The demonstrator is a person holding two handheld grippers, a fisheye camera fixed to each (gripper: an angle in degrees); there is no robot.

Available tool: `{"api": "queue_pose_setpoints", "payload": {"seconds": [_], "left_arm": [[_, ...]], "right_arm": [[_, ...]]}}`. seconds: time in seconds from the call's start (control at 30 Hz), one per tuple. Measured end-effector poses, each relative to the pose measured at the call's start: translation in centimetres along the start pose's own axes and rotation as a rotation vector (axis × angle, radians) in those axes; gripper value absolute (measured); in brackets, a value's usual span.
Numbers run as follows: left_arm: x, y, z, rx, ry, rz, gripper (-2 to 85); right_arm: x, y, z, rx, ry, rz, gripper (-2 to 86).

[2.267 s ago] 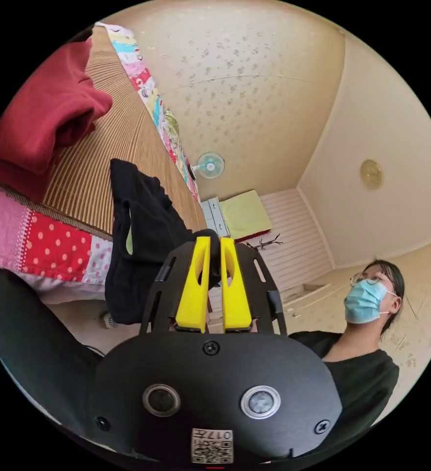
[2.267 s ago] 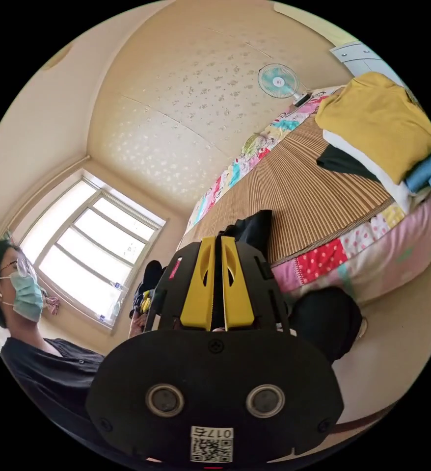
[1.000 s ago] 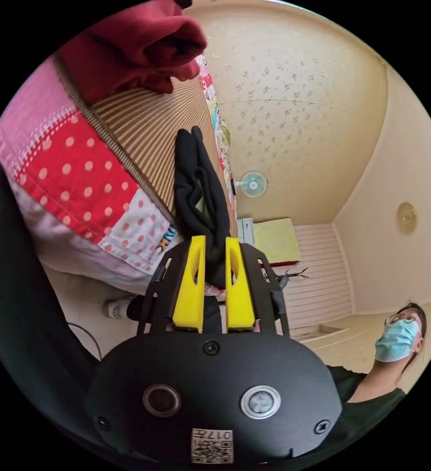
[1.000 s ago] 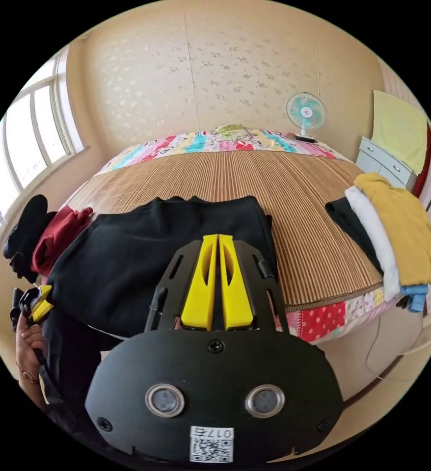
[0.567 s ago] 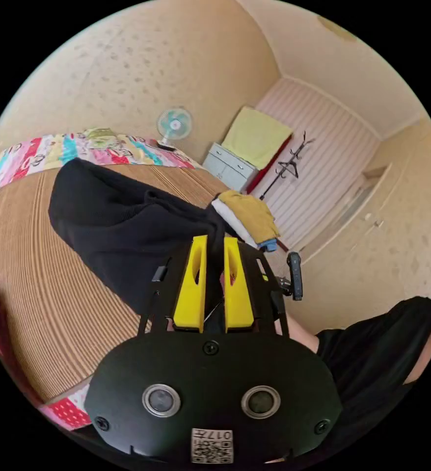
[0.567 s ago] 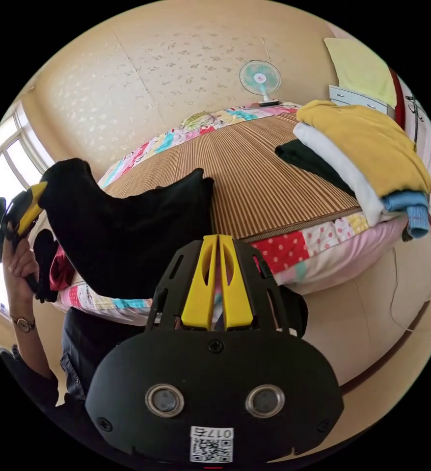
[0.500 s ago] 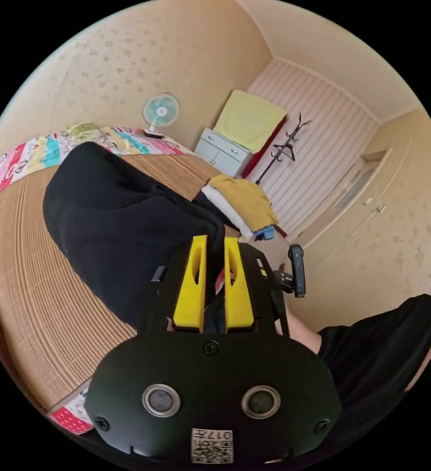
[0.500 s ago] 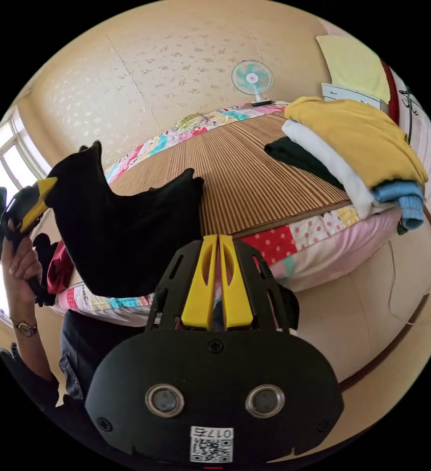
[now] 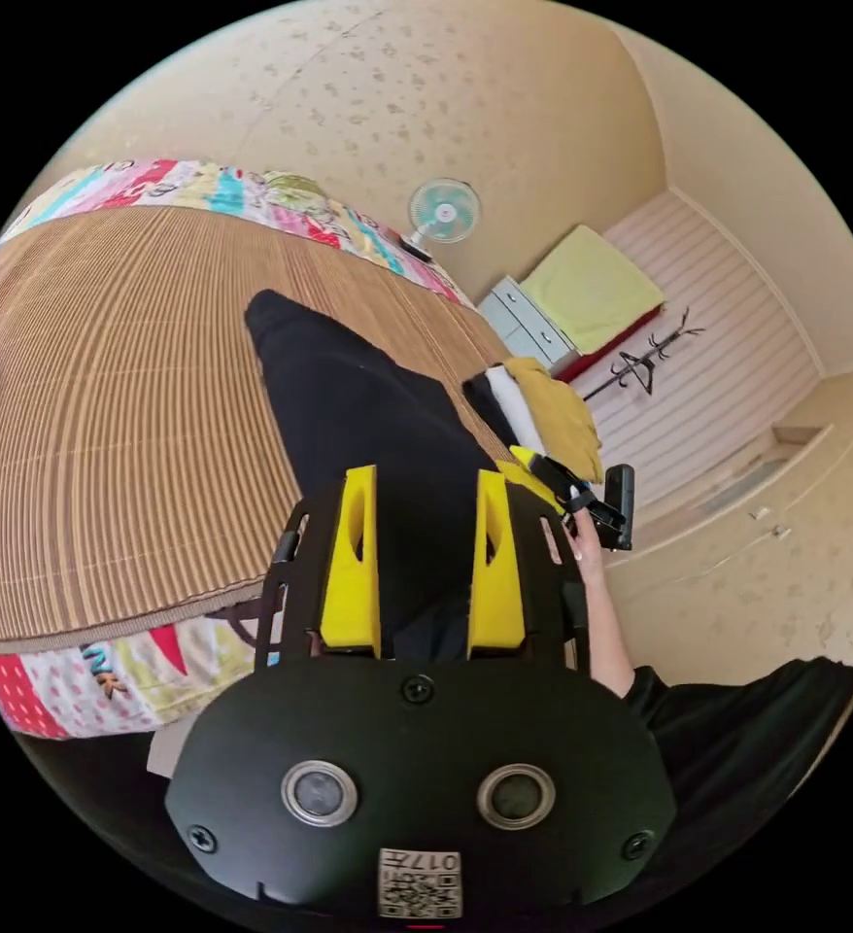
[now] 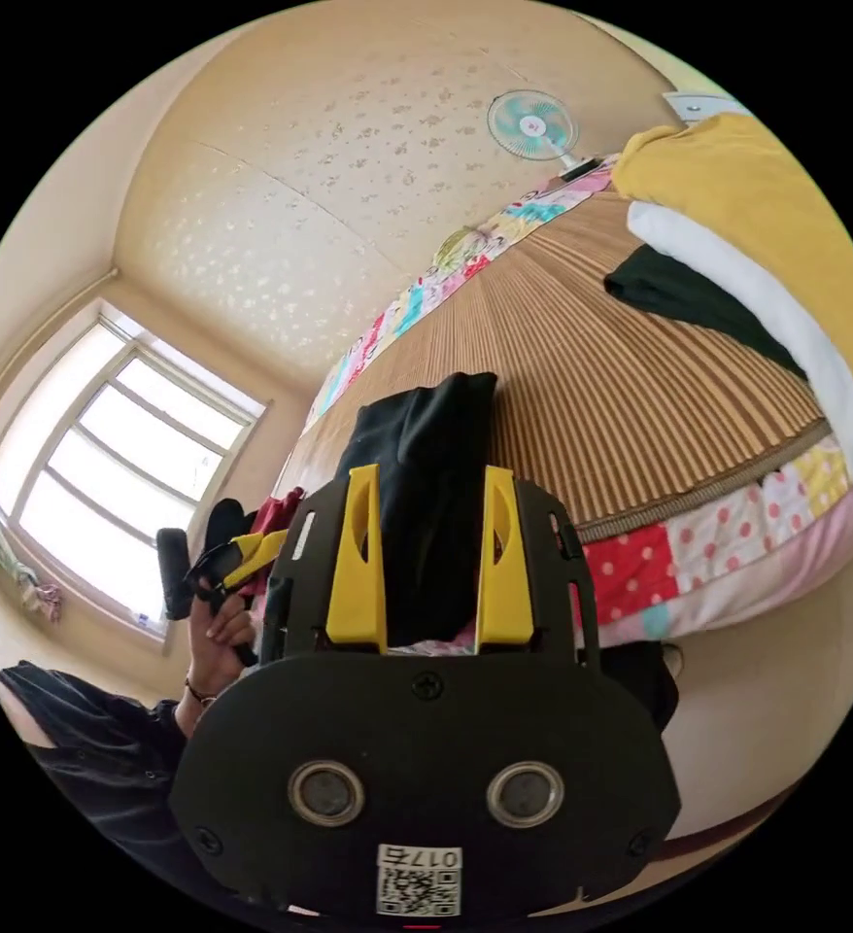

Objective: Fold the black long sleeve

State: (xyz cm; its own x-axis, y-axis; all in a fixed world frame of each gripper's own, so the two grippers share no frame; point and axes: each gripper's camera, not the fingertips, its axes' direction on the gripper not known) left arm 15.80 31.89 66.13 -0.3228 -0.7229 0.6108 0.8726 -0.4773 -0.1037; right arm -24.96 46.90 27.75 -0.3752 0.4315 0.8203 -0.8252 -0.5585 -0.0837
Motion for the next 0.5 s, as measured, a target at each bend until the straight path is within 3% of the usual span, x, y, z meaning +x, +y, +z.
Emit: {"api": "queue_pose_setpoints", "payload": {"seconds": [0.1,0.2,0.37,0.5], "left_arm": [[-3.9,-1.3,2.1,-0.053,-0.017,-0.107,18.0],[-6.3,-1.6,5.9,-0.140,0.136,-0.182,17.8],[-7.3,-0.4,7.5,-0.169,0.194,-0.236,15.1],[-6.6,-0.2,2.9,-0.105,0.194,-0.224,12.5]], "right_arm": [[1.0,-2.3,2.0,-0.118,0.003,0.015,18.1],[1.7,-2.5,3.8,-0.253,0.002,0.033,18.3],[2.3,0.1,3.3,-0.245,-0.089,0.095,14.9],[-0.3,1.7,3.3,-0.270,-0.208,0.044,13.2]]}}
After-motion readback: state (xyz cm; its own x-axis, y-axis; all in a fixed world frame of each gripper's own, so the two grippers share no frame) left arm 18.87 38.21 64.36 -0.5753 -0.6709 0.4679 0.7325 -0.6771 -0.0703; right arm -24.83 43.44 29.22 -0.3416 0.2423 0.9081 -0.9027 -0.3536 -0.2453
